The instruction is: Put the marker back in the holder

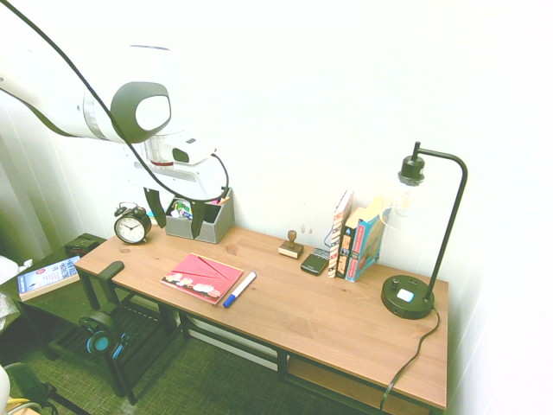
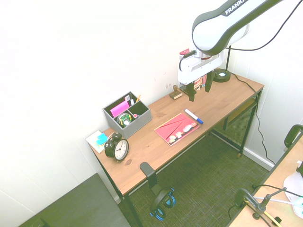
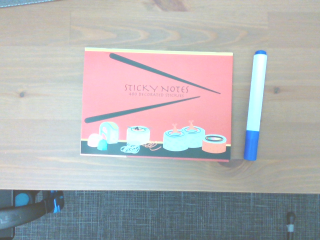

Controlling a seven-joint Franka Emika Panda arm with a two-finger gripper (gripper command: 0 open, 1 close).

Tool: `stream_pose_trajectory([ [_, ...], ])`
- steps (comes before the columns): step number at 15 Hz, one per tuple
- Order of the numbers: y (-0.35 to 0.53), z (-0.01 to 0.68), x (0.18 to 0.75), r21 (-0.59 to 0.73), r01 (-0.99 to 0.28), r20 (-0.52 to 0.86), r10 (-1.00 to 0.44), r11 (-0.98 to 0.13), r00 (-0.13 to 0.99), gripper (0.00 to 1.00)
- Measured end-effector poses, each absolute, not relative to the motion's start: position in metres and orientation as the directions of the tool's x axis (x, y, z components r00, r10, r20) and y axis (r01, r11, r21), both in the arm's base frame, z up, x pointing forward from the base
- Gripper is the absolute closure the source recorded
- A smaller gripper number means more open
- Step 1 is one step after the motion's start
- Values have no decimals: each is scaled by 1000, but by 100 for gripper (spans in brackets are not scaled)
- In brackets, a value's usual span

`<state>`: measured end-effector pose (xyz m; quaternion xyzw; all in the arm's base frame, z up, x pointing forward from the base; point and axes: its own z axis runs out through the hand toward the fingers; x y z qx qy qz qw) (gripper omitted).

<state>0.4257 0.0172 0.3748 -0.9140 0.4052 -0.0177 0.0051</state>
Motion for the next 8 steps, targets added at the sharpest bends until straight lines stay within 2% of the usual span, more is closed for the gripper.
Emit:
stream_pose_trajectory([
  [4,-2,367,432,-33,-758,47,-758,-652,650,0],
  [8,-53,317,451,-17,-772,76,-771,-635,633,0],
])
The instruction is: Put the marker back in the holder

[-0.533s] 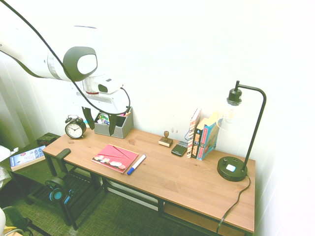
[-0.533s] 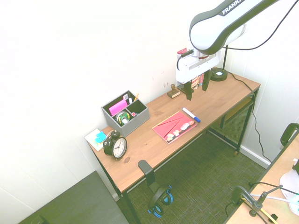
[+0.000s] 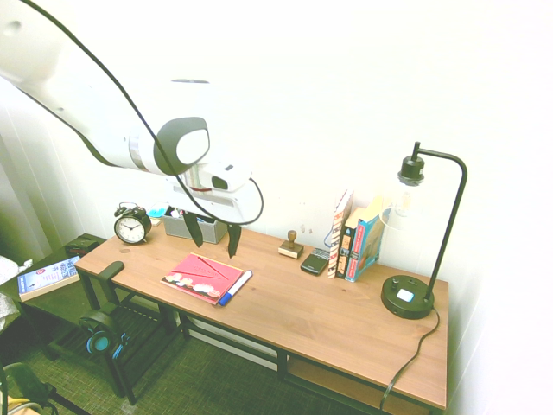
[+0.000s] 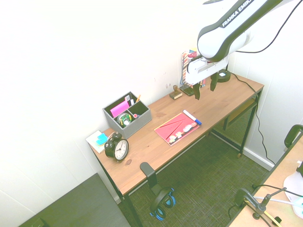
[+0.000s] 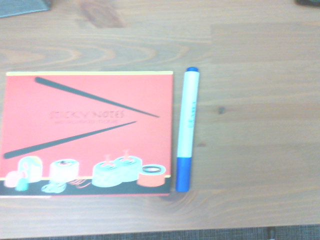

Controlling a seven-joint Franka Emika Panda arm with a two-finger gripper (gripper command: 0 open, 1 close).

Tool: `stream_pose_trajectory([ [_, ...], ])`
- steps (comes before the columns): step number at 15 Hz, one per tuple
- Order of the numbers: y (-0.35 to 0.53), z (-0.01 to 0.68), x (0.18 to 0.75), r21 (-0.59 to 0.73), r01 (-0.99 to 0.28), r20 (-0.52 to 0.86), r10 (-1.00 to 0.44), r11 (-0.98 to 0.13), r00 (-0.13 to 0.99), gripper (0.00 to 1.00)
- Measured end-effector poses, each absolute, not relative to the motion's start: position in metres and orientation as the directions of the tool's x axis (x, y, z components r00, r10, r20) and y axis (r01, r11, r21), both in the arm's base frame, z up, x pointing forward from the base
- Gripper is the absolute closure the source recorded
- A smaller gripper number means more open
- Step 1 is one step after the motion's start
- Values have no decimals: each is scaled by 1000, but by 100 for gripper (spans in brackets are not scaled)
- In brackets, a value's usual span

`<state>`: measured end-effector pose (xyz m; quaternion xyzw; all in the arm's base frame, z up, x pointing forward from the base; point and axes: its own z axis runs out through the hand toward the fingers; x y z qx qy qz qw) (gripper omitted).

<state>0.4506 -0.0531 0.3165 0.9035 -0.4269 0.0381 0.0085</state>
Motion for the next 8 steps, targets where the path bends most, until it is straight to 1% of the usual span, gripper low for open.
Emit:
stream_pose_trajectory([
  [4,-60,252,466,19,-775,27,-774,-632,632,0],
  [8,-57,216,481,49,-769,-6,-770,-638,638,0],
])
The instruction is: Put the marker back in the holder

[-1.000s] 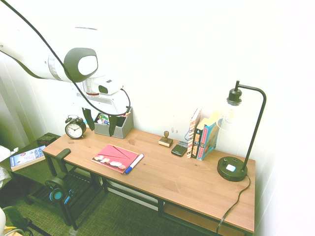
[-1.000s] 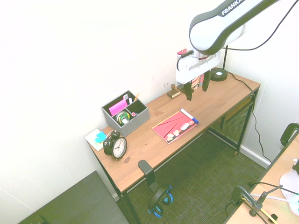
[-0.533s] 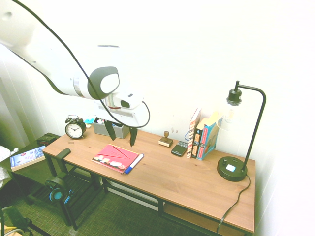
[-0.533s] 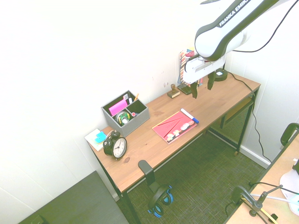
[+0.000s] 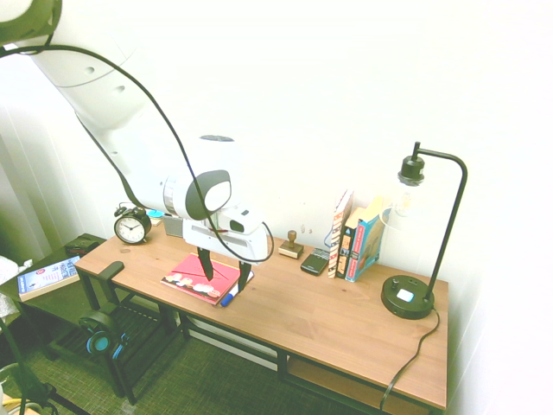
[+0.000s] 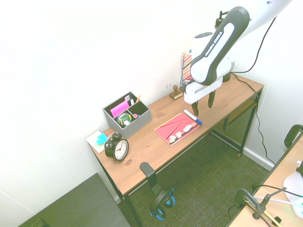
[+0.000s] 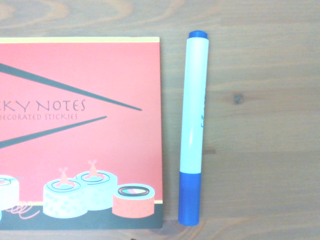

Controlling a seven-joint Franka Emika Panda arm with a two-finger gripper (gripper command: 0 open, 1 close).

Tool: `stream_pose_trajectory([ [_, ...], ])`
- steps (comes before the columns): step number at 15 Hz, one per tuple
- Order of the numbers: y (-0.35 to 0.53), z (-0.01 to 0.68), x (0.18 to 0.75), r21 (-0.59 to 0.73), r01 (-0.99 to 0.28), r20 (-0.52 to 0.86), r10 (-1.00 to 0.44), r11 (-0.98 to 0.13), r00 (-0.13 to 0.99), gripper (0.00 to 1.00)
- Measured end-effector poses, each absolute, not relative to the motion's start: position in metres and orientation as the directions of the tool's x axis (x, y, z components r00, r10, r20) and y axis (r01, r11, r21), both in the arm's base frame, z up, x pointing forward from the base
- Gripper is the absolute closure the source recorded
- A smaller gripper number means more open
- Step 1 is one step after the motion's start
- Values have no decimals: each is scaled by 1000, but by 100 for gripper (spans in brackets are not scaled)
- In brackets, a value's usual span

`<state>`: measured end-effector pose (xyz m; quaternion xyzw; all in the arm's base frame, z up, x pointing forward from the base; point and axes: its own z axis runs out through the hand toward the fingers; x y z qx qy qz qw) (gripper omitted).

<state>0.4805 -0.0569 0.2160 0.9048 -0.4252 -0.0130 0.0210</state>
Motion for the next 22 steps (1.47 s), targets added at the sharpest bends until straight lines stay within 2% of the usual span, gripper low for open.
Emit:
stream_pose_trajectory([
  [6,-69,181,491,62,-781,3,-783,-621,622,0],
  [7,-72,178,493,63,-784,5,-786,-617,618,100],
  [22,-84,160,509,69,-801,0,-803,-595,596,100],
])
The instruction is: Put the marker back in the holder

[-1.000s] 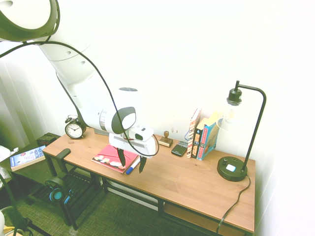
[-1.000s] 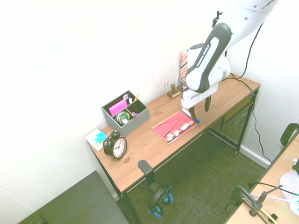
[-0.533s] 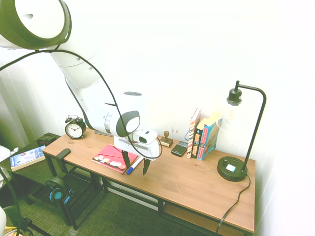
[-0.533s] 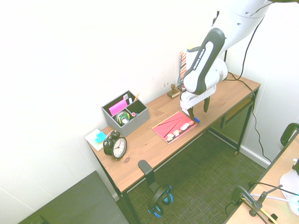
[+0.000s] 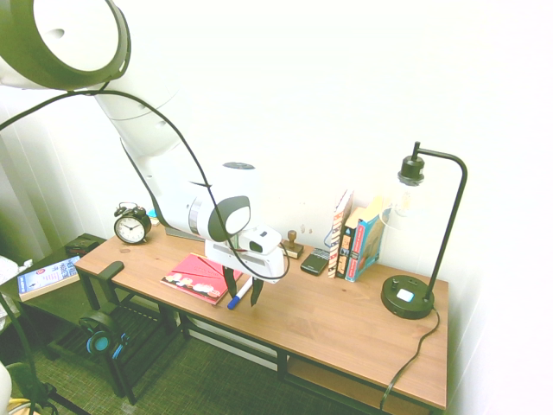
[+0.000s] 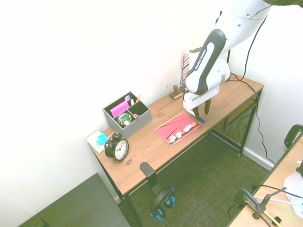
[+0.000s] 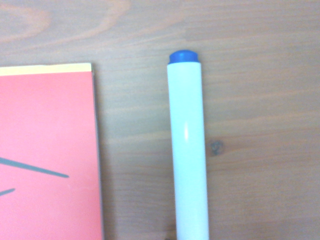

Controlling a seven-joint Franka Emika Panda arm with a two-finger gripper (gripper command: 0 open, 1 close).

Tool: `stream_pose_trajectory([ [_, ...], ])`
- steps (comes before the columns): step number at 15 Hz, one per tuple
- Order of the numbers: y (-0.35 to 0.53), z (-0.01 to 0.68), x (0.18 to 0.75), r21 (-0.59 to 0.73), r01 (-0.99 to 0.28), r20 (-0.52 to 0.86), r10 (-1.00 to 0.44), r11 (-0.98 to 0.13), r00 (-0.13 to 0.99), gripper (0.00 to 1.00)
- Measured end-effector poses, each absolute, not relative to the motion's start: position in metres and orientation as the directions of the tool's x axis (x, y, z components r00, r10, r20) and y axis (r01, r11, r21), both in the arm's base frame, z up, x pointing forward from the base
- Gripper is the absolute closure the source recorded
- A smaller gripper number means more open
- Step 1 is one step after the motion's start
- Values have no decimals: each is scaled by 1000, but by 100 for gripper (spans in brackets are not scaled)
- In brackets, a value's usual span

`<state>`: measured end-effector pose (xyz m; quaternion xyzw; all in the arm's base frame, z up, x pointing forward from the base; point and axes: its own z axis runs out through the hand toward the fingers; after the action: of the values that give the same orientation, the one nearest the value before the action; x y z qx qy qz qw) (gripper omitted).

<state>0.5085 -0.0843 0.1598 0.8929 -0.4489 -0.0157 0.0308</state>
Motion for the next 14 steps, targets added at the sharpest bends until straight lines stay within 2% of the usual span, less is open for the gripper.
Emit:
stream_pose_trajectory([
  [14,-93,157,504,71,-813,-9,-815,-578,579,100],
])
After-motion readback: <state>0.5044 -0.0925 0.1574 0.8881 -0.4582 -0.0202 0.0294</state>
